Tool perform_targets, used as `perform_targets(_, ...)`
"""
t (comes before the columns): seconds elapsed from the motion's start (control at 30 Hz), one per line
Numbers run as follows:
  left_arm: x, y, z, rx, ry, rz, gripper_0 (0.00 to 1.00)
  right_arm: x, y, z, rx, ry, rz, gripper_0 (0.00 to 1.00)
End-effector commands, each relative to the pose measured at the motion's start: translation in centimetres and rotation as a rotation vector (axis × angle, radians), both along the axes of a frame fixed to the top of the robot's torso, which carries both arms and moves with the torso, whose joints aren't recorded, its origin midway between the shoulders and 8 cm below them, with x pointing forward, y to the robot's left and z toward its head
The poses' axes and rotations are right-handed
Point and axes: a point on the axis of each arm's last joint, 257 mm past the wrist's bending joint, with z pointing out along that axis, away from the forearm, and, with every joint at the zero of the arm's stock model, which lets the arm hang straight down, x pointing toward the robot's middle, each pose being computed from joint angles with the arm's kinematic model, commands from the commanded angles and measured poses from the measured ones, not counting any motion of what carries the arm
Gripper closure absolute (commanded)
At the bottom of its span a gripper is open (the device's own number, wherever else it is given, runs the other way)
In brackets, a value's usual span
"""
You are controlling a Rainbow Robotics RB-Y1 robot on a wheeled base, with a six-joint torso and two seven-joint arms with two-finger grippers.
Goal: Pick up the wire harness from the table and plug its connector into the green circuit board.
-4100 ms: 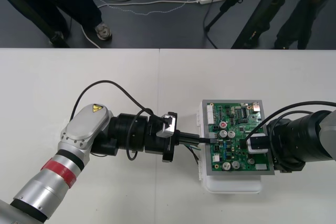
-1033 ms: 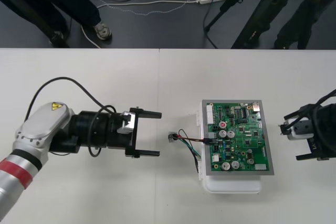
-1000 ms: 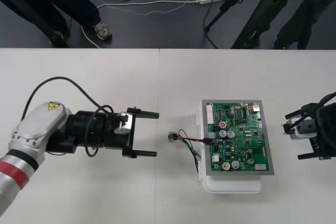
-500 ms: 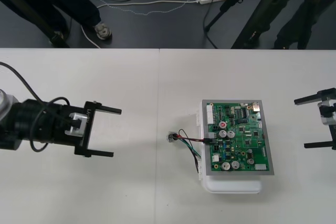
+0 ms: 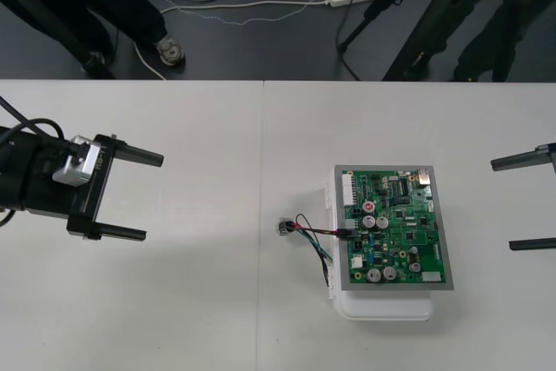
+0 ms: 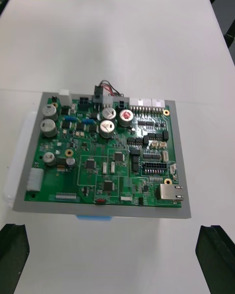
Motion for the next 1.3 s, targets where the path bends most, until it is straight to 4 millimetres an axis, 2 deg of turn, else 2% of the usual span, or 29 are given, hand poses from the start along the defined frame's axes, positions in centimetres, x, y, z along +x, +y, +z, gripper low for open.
perform_targets(0.03,-1.5,1.6,2.7,0.08,-0.01,-0.016,0.0,-1.6,-2.5,1.0,-0.036,0.083,-0.045,0.0)
perform_targets(0.27,-2.3,2.0,4.8,0.098,-0.001,-0.014,0.0,-0.4,-4.5,2.9,-0.068,0.022,-0.1,0.0)
perform_targets(0.47,-2.6,2.7,5.4,0.119,0.019,-0.008,0.0,-0.2,-4.7,3.6,-0.062,0.01,-0.112,0.0)
perform_targets(0.67,-3.2,3.5,5.0,0.128,0.065,0.023,0.0,-0.5,-4.4,3.5,-0.003,0.053,-0.117,0.0)
perform_targets(0.9,-3.4,3.6,5.2,0.126,0.069,0.031,0.0,-0.9,-3.8,3.3,0.041,0.091,-0.107,0.0)
perform_targets(1.3,-3.6,4.7,2.9,0.165,0.086,0.05,0.0,-1.2,-4.0,2.2,0.032,0.112,-0.108,0.0)
